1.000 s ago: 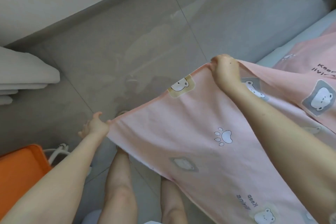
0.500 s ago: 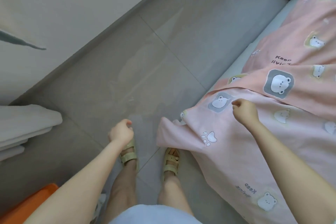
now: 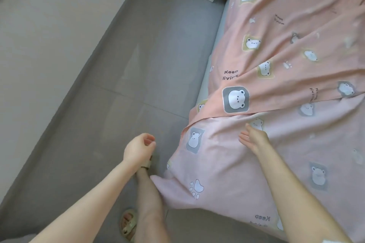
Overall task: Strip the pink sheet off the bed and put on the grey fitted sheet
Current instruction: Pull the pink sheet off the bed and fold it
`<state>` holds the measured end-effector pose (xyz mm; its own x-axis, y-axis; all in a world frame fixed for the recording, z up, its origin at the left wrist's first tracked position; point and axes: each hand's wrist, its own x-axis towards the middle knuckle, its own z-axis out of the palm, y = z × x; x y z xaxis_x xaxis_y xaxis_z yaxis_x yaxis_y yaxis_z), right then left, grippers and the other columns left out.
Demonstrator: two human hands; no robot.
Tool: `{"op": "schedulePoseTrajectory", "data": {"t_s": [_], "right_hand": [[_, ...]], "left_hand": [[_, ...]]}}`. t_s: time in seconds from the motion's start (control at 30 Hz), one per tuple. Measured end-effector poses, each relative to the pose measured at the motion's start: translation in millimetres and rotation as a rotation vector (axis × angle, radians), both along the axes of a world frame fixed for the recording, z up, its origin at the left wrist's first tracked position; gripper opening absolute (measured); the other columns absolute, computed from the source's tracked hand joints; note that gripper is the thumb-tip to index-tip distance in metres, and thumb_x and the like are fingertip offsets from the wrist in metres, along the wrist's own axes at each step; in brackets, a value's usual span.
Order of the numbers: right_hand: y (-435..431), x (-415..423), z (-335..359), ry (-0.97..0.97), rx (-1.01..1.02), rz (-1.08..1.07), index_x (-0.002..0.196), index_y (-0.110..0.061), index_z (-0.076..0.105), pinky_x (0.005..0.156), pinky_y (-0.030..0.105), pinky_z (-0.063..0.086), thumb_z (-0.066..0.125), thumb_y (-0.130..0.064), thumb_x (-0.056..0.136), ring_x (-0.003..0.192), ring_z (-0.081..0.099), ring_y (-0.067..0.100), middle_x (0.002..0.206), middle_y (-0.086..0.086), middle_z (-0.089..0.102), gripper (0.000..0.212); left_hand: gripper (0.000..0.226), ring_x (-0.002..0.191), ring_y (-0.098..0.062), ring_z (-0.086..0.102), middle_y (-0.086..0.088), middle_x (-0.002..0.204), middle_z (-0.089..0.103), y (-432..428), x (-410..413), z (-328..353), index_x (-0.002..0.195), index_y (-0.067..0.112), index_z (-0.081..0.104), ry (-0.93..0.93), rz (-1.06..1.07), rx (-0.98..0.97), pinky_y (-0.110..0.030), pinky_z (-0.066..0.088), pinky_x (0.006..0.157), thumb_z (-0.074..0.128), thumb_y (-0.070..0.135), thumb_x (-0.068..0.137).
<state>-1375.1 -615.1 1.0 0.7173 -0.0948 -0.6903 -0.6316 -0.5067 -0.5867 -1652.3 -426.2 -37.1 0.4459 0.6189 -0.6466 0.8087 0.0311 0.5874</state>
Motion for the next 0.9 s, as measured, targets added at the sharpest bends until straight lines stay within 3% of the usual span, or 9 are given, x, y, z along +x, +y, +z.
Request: {"op": "schedulePoseTrajectory", "data": {"t_s": [0.07,0.17,0.33,0.43,0.53,0.57,0.63,0.77,0.9], "right_hand": [[6.1,24.3,-4.4,0.035,0.097,-0.139,0.136,0.006,0.039,0.103,0.044,0.042,0.050,-0.018,0.099,0.127,0.047,0.038,0.139,0.028,0.043,0.045],[13.7,63.1,-18.1,0.050,0.175,-0.298,0.135,0.003,0.040,0.102,0.043,0.042,0.050,-0.018,0.098,0.126,0.047,0.037,0.139,0.026,0.043,0.044],[25.7,127.3,-44.2,0.049,0.128,-0.461,0.131,0.003,0.046,0.097,0.039,0.046,0.055,-0.023,0.096,0.120,0.053,0.032,0.133,0.023,0.050,0.044],[27.1,163.4,-55.0,0.015,0.050,-0.522,0.121,-0.001,0.054,0.081,0.034,0.051,0.057,-0.025,0.095,0.095,0.062,0.026,0.108,0.015,0.061,0.036],[27.2,190.5,-58.9,0.066,0.043,-0.591,0.093,-0.009,0.055,0.043,0.019,0.048,0.054,-0.016,0.096,0.060,0.057,0.016,0.070,0.004,0.058,0.008],[28.9,197.6,-56.4,0.051,0.051,-0.636,0.081,-0.010,0.052,0.033,0.014,0.040,0.052,-0.011,0.096,0.050,0.055,0.012,0.058,0.002,0.057,0.015],[41.0,210.1,-46.2,-0.082,0.050,-0.690,0.070,-0.010,0.047,0.030,0.013,0.034,0.051,0.002,0.090,0.039,0.049,0.011,0.049,-0.001,0.055,0.023],[113.9,231.8,1.5,-0.607,0.091,-0.377,0.073,0.002,0.044,0.053,0.026,0.025,0.047,0.006,0.078,0.064,0.027,0.016,0.068,0.004,0.033,0.007],[245.5,251.8,39.1,-0.739,0.159,0.067,0.065,-0.007,0.039,0.054,0.030,0.019,0.045,0.001,0.078,0.062,0.020,0.017,0.065,0.003,0.022,0.017]], "left_hand": [[0.016,0.090,-0.016,0.061,0.003,0.095,0.065,15.7,36.7,7.7,0.102,0.017,0.065,-0.018,-0.074,0.023,-0.025,0.040,0.071,0.057,0.019,0.089],[0.014,0.087,-0.013,0.058,0.005,0.092,0.062,43.4,96.9,13.7,0.101,0.017,0.065,-0.021,-0.167,0.044,-0.025,0.041,0.073,0.057,0.020,0.090],[0.011,0.087,-0.014,0.058,0.004,0.095,0.065,86.8,201.5,9.2,0.097,0.019,0.065,-0.054,-0.263,0.009,-0.024,0.042,0.074,0.056,0.019,0.090],[0.009,0.086,-0.014,0.059,0.005,0.092,0.065,104.6,260.9,1.1,0.091,0.024,0.062,-0.095,-0.312,-0.007,-0.024,0.043,0.072,0.056,0.018,0.090],[0.010,0.082,-0.012,0.057,0.010,0.085,0.061,111.6,310.0,-2.7,0.090,0.024,0.062,-0.120,-0.358,-0.050,-0.020,0.042,0.064,0.055,0.016,0.090],[0.010,0.081,-0.011,0.056,0.011,0.083,0.060,112.7,324.2,-2.9,0.091,0.023,0.062,-0.130,-0.368,-0.073,-0.017,0.041,0.063,0.055,0.015,0.090],[0.011,0.079,-0.010,0.056,0.010,0.084,0.061,116.8,350.6,-1.9,0.092,0.022,0.063,-0.150,-0.365,-0.120,-0.014,0.041,0.063,0.056,0.015,0.090],[0.014,0.079,-0.014,0.060,0.001,0.085,0.066,141.9,405.8,8.1,0.088,0.024,0.064,-0.260,-0.236,-0.242,-0.029,0.048,0.074,0.056,0.013,0.089],[0.013,0.072,-0.010,0.059,0.001,0.081,0.065,192.9,466.6,31.0,0.092,0.018,0.064,-0.382,-0.066,-0.249,-0.022,0.048,0.070,0.053,0.011,0.092]]}}
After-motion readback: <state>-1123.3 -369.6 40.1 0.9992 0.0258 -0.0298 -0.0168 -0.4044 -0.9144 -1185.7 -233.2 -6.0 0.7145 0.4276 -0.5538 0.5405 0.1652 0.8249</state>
